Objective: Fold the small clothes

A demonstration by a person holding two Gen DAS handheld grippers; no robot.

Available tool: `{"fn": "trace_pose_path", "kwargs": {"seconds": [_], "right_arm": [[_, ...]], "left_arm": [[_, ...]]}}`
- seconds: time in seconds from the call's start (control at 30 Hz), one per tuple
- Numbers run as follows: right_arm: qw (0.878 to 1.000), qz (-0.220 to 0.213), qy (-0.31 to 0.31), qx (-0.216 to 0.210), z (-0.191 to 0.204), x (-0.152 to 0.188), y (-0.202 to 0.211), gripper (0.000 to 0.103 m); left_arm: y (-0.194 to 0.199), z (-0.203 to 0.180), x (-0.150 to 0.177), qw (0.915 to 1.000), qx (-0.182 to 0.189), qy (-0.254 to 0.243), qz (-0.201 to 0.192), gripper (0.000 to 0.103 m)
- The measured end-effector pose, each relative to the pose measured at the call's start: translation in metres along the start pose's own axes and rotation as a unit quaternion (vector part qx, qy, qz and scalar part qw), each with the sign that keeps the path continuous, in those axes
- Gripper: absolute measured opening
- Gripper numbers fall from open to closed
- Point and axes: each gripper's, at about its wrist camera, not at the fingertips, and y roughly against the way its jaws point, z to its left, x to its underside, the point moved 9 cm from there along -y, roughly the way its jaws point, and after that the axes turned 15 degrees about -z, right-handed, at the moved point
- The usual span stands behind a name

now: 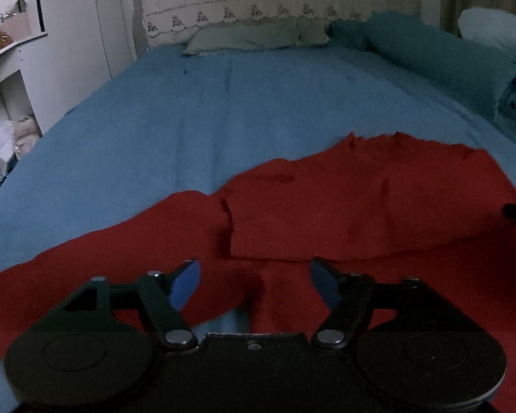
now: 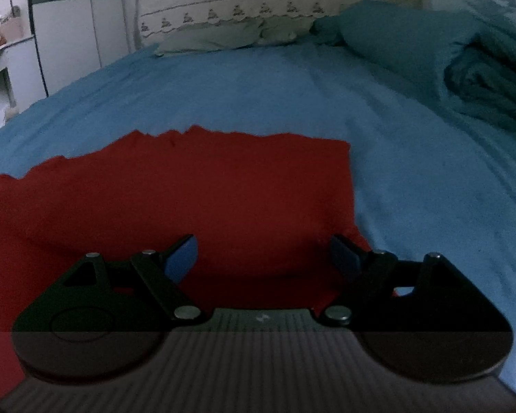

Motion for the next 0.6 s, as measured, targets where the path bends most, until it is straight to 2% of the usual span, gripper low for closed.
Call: {"fn": "trace_pose_path", "kwargs": {"seconds": [0.13, 0.17, 0.2, 0.23, 0.27, 0.33, 0.4, 0.47, 0.6], "right_arm": [[0.999, -0.028, 0.009, -0.045, 0.029, -0.027, 0.042, 0.101], [0.998, -0.034, 0.018, -0.056, 0.04, -0.036, 0.055, 0.103], [0.997, -0.038, 0.025, -0.066, 0.049, -0.044, 0.065, 0.103], [0.995, -0.043, 0.026, -0.085, 0.061, -0.051, 0.074, 0.103], [0.991, -0.048, 0.023, -0.122, 0.078, -0.059, 0.087, 0.103], [0.985, -0.055, 0.023, -0.16, 0.106, -0.069, 0.105, 0.103], [0.982, -0.051, 0.028, -0.178, 0.136, -0.076, 0.115, 0.103], [0.98, -0.045, 0.017, -0.194, 0.161, -0.078, 0.12, 0.103], [0.979, -0.025, 0.004, -0.204, 0.207, -0.069, 0.121, 0.103]], "left_arm": [[0.036, 0.009, -0.013, 0.9993, 0.0, 0.032, -0.018, 0.08], [0.043, 0.012, -0.018, 0.9989, 0.004, 0.042, -0.021, 0.084], [0.054, 0.017, -0.022, 0.9982, 0.006, 0.053, -0.027, 0.092], [0.065, 0.025, -0.026, 0.9972, 0.0, 0.065, -0.036, 0.096], [0.077, 0.034, -0.03, 0.996, -0.009, 0.077, -0.045, 0.101], [0.099, 0.056, -0.037, 0.9928, -0.03, 0.096, -0.066, 0.103], [0.116, 0.081, -0.038, 0.9893, -0.055, 0.113, -0.075, 0.103], [0.126, 0.11, -0.03, 0.9846, -0.084, 0.139, -0.064, 0.103], [0.143, 0.169, 0.008, 0.9682, -0.125, 0.211, -0.05, 0.103]]}}
